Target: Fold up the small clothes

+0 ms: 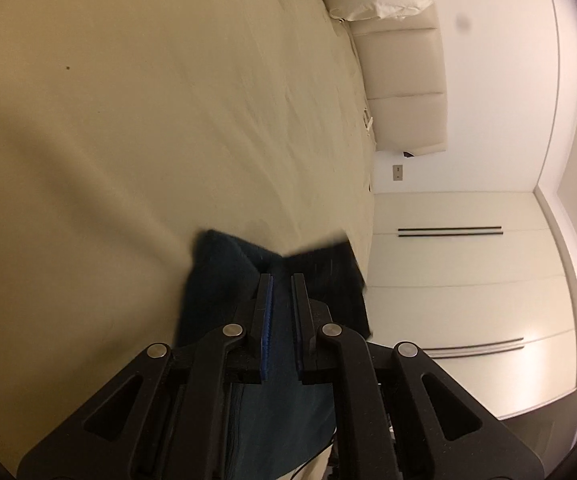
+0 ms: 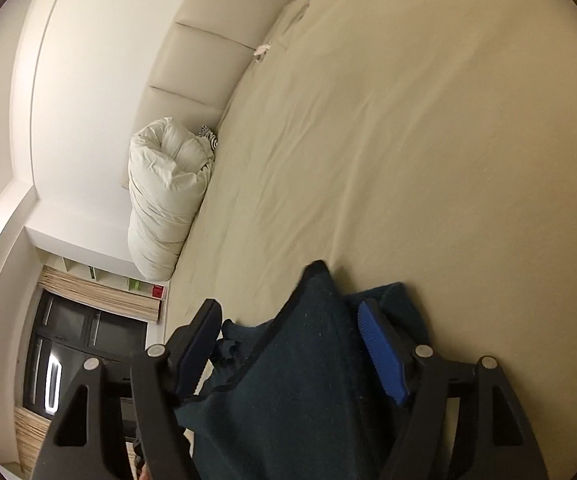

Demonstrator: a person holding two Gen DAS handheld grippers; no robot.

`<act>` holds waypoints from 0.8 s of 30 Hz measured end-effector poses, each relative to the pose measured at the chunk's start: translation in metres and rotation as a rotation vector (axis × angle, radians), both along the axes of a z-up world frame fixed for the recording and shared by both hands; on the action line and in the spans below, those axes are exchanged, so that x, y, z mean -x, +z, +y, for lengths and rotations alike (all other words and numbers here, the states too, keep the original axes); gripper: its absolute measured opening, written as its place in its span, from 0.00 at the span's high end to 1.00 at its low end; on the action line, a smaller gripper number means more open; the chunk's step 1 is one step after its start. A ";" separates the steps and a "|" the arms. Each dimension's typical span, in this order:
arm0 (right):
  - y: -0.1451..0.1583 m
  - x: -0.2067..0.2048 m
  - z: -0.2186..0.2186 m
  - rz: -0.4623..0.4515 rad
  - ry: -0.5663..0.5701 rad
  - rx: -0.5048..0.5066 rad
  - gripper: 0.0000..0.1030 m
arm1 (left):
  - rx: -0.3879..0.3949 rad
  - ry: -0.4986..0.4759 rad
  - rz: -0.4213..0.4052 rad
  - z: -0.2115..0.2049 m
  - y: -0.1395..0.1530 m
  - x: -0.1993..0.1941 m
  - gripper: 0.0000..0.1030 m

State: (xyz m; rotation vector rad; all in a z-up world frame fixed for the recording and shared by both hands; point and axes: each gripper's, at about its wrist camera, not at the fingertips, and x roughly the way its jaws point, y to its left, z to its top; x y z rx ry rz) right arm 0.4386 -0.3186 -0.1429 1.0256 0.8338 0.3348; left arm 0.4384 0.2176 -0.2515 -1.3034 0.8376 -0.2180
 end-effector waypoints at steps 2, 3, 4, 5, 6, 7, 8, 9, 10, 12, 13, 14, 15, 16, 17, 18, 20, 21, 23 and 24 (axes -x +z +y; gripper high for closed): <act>0.010 0.010 -0.007 -0.038 -0.015 -0.002 0.27 | -0.065 -0.032 -0.012 -0.008 0.011 -0.004 0.93; 0.019 0.018 -0.010 -0.062 -0.027 0.015 0.27 | -0.093 -0.051 -0.021 -0.018 0.015 -0.005 0.93; 0.025 0.024 -0.011 -0.076 -0.028 0.034 0.27 | -0.119 -0.075 -0.030 -0.027 0.020 -0.006 0.93; 0.034 0.030 -0.009 -0.092 -0.019 0.071 0.27 | -0.137 -0.087 -0.033 -0.033 0.023 -0.008 0.93; 0.040 0.035 -0.005 -0.102 -0.002 0.099 0.27 | -0.165 -0.101 -0.035 -0.042 0.025 -0.011 0.93; 0.046 0.036 0.003 -0.106 0.040 0.146 0.27 | -0.207 -0.125 -0.033 -0.050 0.028 -0.015 0.93; 0.049 0.037 0.009 -0.103 0.071 0.183 0.27 | -0.225 -0.137 -0.029 -0.058 0.026 -0.017 0.93; 0.052 0.039 0.015 -0.098 0.097 0.222 0.27 | -0.248 -0.152 -0.017 -0.065 0.025 -0.019 0.93; 0.054 0.042 0.021 -0.093 0.116 0.269 0.27 | -0.273 -0.167 -0.005 -0.071 0.024 -0.024 0.93; 0.053 0.048 0.029 -0.098 0.144 0.288 0.27 | -0.288 -0.183 -0.016 -0.079 0.023 -0.027 0.93; 0.050 0.062 0.031 -0.099 0.155 0.278 0.27 | -0.300 -0.189 -0.022 -0.081 0.023 -0.032 0.92; 0.047 0.063 0.033 -0.094 0.162 0.275 0.27 | -0.313 -0.198 -0.024 -0.085 0.024 -0.035 0.92; 0.045 0.062 0.036 -0.086 0.165 0.279 0.27 | -0.334 -0.209 -0.019 -0.087 0.023 -0.042 0.92; 0.042 0.062 0.039 -0.077 0.164 0.289 0.27 | -0.363 -0.214 -0.003 -0.088 0.021 -0.046 0.92; 0.040 0.062 0.040 -0.076 0.165 0.290 0.27 | -0.380 -0.212 0.009 -0.087 0.019 -0.044 0.92; 0.039 0.063 0.041 -0.075 0.166 0.288 0.27 | -0.385 -0.211 0.012 -0.086 0.018 -0.049 0.92; 0.037 0.061 0.041 -0.073 0.164 0.285 0.27 | -0.395 -0.223 0.009 -0.090 0.013 -0.045 0.92; 0.036 0.062 0.040 -0.070 0.161 0.285 0.27 | -0.411 -0.229 0.014 -0.090 0.014 -0.044 0.92; 0.037 0.059 0.044 -0.069 0.162 0.281 0.27 | -0.418 -0.238 0.017 -0.093 0.011 -0.049 0.92; 0.036 0.059 0.045 -0.069 0.164 0.281 0.27 | -0.414 -0.238 0.021 -0.097 0.010 -0.046 0.92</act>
